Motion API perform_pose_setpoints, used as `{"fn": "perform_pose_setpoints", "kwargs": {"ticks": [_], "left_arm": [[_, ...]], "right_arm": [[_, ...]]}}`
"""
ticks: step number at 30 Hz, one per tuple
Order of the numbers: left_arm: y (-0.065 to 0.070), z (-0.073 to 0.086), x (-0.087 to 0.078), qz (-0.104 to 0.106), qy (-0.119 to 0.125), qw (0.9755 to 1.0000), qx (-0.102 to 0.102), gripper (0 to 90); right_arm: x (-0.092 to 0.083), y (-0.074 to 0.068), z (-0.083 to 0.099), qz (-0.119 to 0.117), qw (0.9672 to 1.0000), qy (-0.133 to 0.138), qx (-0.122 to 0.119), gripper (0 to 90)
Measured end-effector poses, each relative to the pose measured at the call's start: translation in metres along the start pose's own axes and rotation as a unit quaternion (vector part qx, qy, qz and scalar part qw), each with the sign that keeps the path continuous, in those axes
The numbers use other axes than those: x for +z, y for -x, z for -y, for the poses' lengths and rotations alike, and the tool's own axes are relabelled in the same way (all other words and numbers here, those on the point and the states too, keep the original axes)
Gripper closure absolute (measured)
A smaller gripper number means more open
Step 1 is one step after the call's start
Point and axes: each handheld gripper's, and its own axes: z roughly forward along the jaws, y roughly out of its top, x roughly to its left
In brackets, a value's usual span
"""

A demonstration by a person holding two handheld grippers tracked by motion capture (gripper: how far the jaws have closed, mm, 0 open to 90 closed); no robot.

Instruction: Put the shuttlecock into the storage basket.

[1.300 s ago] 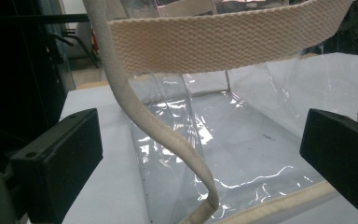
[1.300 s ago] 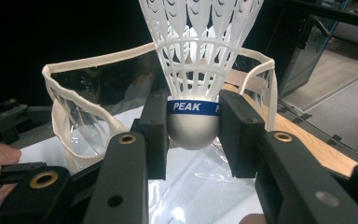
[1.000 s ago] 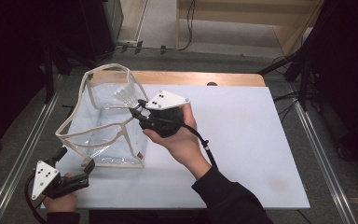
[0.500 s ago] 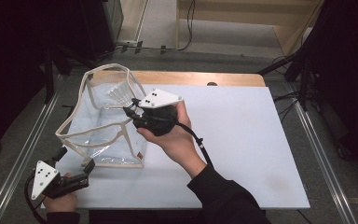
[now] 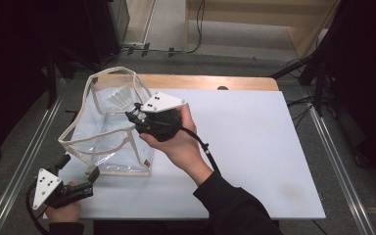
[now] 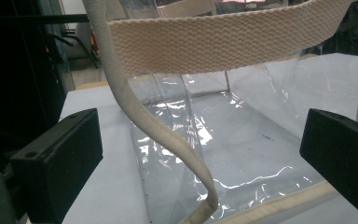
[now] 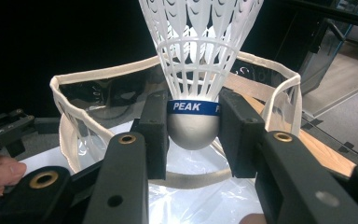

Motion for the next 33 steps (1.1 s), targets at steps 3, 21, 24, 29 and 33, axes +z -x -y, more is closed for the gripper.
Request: {"fn": "perform_pose_setpoints", "kwargs": {"ticks": [3,21,24,29,33], "left_arm": [[0.0,0.0,0.0,0.0,0.0,1.0,0.0,0.0],[0.0,0.0,0.0,0.0,0.001,1.0,-0.001,0.0],[0.0,0.0,0.0,0.0,0.001,1.0,-0.002,0.0],[0.0,0.0,0.0,0.0,0.001,1.0,-0.002,0.0],[0.0,0.0,0.0,0.0,0.001,1.0,-0.002,0.0]], "right_arm": [[0.002,0.0,0.0,0.0,1.0,-0.002,0.002,62.9],[0.02,-0.004,-0.004,-0.006,0.9999,-0.009,0.006,62.9],[0.023,-0.004,-0.005,-0.008,0.9998,-0.011,0.012,62.9],[0.028,-0.006,-0.008,-0.01,0.9998,-0.011,0.01,62.9],[0.032,-0.007,-0.009,-0.01,0.9998,-0.014,0.009,62.9]]}}
